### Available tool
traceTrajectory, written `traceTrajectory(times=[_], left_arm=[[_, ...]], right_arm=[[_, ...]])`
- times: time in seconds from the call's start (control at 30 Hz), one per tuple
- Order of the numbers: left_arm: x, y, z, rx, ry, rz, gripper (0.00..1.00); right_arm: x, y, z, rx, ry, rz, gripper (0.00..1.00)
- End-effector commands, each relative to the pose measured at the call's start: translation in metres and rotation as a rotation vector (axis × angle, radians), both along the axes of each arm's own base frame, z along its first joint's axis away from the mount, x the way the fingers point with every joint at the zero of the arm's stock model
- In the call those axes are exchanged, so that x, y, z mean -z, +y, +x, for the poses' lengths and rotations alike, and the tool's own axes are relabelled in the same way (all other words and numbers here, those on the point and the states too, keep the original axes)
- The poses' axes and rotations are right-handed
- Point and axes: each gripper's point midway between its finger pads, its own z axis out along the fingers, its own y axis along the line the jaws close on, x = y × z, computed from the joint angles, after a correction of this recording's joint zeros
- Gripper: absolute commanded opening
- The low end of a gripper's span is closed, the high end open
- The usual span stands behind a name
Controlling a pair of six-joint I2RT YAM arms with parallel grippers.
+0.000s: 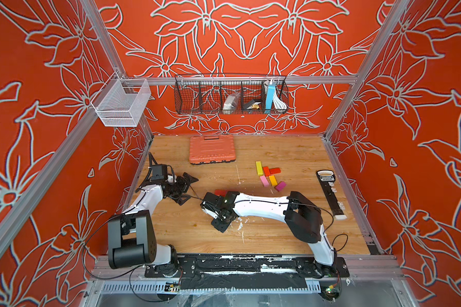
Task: Assemble the letter c with building blocks
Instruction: Place the building block at the center of the board, then assemble the building block at the center of the board.
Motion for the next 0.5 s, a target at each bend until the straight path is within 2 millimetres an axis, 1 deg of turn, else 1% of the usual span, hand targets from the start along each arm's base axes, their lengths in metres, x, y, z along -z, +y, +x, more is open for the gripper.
traceTrajectory(times=[0.0,0.03,0.1,0.2,0.3,0.47], left_arm=[[0.0,-0.001,0.0,0.011,-0.008,-0.013,0.98],[0.0,-0.001,0.0,0.01,-0.008,-0.015,0.98],[-0.001,-0.002,0.0,0.01,-0.011,-0.018,0.98],[-0.001,-0.003,-0.001,0.011,-0.013,-0.021,0.98],[-0.001,-0.004,-0.003,0.011,-0.013,-0.026,0.98],[0.001,-0.005,-0.006,0.013,-0.014,-0.034,0.99]], right_arm=[[0.005,-0.005,0.004,-0.018,-0.025,-0.044,0.23],[0.006,-0.006,0.004,-0.018,-0.027,-0.048,0.26],[0.007,-0.009,0.005,-0.014,-0.034,-0.057,0.41],[0.006,-0.013,0.004,-0.007,-0.04,-0.055,0.54],[0.005,-0.019,0.002,0.004,-0.039,-0.056,0.6],[0.004,-0.03,0.006,0.028,-0.063,-0.068,0.62]])
